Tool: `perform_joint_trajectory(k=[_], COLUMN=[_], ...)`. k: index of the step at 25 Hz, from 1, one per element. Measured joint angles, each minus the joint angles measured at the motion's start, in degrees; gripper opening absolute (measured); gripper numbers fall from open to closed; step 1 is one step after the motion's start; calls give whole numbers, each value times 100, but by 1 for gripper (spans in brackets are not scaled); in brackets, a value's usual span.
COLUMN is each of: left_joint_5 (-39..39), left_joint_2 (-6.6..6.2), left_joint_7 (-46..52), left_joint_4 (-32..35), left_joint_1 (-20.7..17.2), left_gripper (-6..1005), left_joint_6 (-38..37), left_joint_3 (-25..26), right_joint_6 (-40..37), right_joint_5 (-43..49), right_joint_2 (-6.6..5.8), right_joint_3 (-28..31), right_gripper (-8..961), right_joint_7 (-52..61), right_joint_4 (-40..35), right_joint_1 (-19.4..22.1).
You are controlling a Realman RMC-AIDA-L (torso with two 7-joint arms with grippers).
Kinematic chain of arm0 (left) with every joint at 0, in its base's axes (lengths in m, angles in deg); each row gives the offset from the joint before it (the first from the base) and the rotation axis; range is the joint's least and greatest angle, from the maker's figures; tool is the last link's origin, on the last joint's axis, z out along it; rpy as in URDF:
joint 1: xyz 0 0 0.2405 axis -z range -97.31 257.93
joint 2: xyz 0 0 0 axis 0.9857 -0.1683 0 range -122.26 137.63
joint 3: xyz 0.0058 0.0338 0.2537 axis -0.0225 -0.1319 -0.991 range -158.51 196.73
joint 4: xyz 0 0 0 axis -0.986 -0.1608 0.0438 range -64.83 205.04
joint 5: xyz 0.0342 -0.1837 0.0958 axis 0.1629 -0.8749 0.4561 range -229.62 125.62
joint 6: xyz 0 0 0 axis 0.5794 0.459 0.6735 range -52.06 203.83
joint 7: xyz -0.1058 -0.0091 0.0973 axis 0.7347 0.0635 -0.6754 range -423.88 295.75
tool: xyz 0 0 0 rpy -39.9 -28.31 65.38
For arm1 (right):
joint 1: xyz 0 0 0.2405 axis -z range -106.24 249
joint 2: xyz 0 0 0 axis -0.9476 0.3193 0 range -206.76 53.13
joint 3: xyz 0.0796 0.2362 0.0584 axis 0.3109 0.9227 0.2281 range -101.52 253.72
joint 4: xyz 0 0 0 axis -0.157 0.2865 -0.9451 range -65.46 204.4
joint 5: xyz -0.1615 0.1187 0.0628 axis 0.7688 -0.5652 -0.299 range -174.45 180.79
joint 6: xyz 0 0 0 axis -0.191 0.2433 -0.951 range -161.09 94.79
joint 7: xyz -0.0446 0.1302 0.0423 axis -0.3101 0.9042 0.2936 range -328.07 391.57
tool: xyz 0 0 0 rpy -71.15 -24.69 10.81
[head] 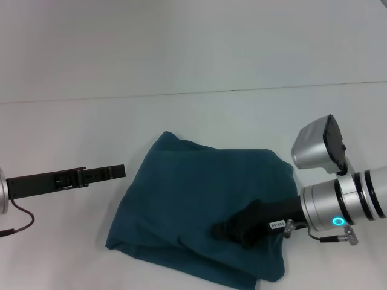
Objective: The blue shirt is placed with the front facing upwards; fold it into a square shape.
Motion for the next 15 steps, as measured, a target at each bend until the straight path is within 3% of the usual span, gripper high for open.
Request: perform_joint_trajectory(k=[8, 15], left_joint_5=[0, 0], left_joint_2=[0, 0], left_joint_7=[0, 2], left_joint_4=[0, -1], left_joint_1=[-2, -2], left_gripper=[635, 634], left_joint_6=[-1, -25], left_joint_3=[1, -1], right_joint_6=[1, -293], right_joint_5=[0, -492], right_joint_2=[0, -1], right_joint_3=[-134, -53], right_gripper=[2, 3], right_joint_7=[-7, -172], right_joint_4=[2, -552], right_joint_1=[21, 458])
